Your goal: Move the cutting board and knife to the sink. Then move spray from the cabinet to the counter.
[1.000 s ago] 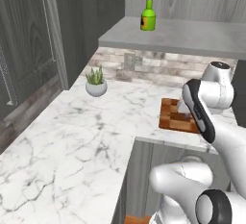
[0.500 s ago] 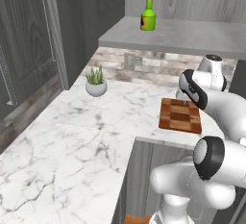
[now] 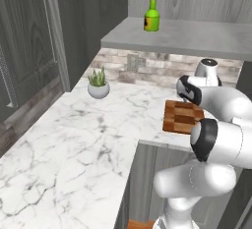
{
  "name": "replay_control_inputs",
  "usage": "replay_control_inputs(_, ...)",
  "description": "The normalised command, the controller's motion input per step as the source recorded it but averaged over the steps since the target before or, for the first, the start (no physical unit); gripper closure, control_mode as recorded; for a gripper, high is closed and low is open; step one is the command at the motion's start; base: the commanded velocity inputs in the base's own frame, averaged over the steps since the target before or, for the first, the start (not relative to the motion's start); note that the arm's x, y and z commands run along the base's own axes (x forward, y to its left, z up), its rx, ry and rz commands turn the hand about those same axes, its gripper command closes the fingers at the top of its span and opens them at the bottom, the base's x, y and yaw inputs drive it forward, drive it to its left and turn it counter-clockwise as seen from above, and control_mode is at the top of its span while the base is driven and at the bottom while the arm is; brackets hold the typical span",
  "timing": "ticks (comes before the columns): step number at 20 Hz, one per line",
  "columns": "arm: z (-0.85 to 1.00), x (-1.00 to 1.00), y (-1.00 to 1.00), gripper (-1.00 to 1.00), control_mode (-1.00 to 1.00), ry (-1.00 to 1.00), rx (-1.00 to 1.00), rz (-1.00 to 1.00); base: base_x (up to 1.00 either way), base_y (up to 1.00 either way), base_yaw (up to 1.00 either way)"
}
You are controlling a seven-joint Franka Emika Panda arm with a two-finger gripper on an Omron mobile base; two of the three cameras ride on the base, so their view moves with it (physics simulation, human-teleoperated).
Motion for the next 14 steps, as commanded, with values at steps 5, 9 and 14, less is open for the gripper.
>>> replay_control_inputs(5,0.0,0.61,-0.45,-1.0,-1.0,0.02,0.0,-0.06,0.0,0.0,0.0)
replay_control_inputs(9,-0.09,0.59,-0.5,-1.0,-1.0,0.0,0.0,0.0,0.0,0.0,0.0)
replay_control_inputs(14,-0.32,0.6,-0.31,-1.0,-1.0,0.0,0.0,0.0,0.0,0.0,0.0)
